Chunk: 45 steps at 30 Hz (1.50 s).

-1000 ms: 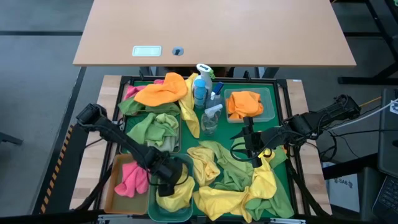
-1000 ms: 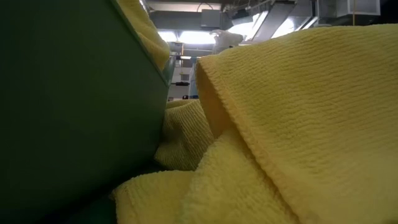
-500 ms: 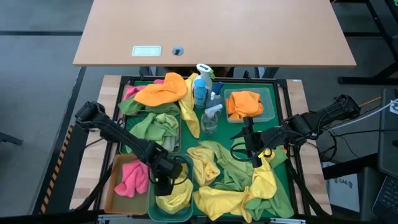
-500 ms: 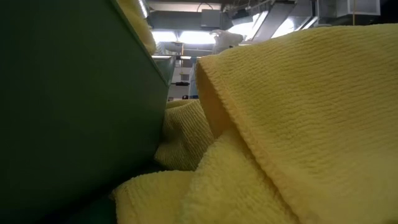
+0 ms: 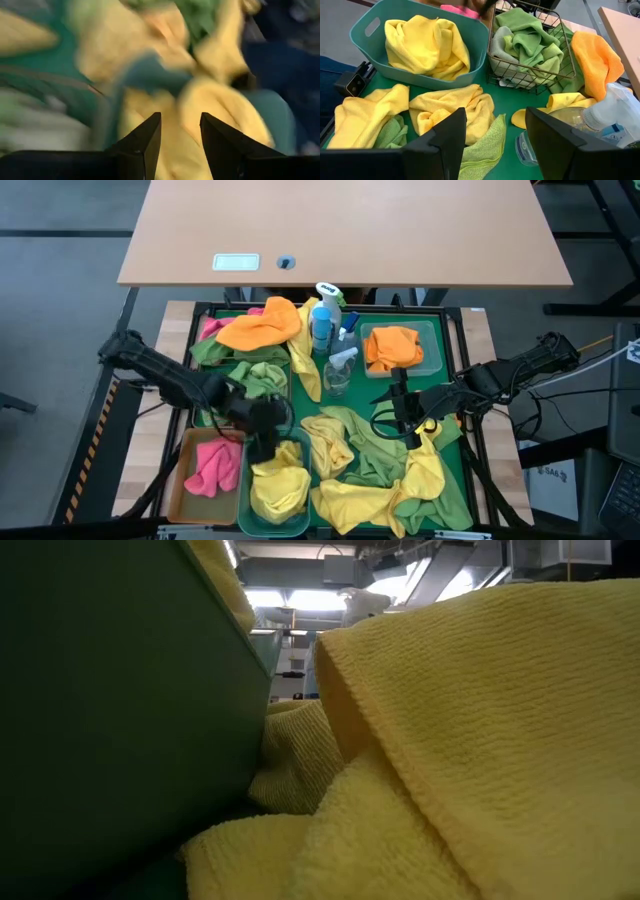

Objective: Sort microfiber towel by color & place in baskets
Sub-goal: Put the yellow towel into the blue bin

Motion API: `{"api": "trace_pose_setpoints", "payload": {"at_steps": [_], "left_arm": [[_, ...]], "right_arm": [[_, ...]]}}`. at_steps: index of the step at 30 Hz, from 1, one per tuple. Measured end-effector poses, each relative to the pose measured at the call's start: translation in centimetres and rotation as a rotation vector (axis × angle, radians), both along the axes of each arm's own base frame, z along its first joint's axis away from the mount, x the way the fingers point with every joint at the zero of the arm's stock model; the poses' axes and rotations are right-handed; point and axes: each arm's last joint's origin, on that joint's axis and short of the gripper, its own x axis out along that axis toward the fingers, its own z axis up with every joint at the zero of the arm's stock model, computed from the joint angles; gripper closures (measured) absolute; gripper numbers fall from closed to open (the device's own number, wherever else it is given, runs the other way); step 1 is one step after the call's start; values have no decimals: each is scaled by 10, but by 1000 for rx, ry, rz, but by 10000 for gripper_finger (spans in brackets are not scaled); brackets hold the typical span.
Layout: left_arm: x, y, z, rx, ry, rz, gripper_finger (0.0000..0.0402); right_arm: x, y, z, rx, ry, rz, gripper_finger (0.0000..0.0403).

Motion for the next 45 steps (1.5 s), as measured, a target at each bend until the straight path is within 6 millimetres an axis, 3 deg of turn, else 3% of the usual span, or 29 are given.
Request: {"api": "trace_pose_setpoints", "payload": {"at_steps": [8, 20, 35, 45], "left_arm": [[14, 49, 12, 367, -163, 76, 271], [45, 125, -11, 510, -80, 140, 271], [79, 138, -72, 624, 120, -54, 271], [89, 142, -101, 698, 233, -43, 271]], "right_arm": [[0, 0, 0, 0, 0, 0, 200], [0, 0, 0, -1, 2, 0, 200], [-1, 0, -1, -7, 14, 0, 200], [-1, 0, -1, -7, 14, 0, 200]]}}
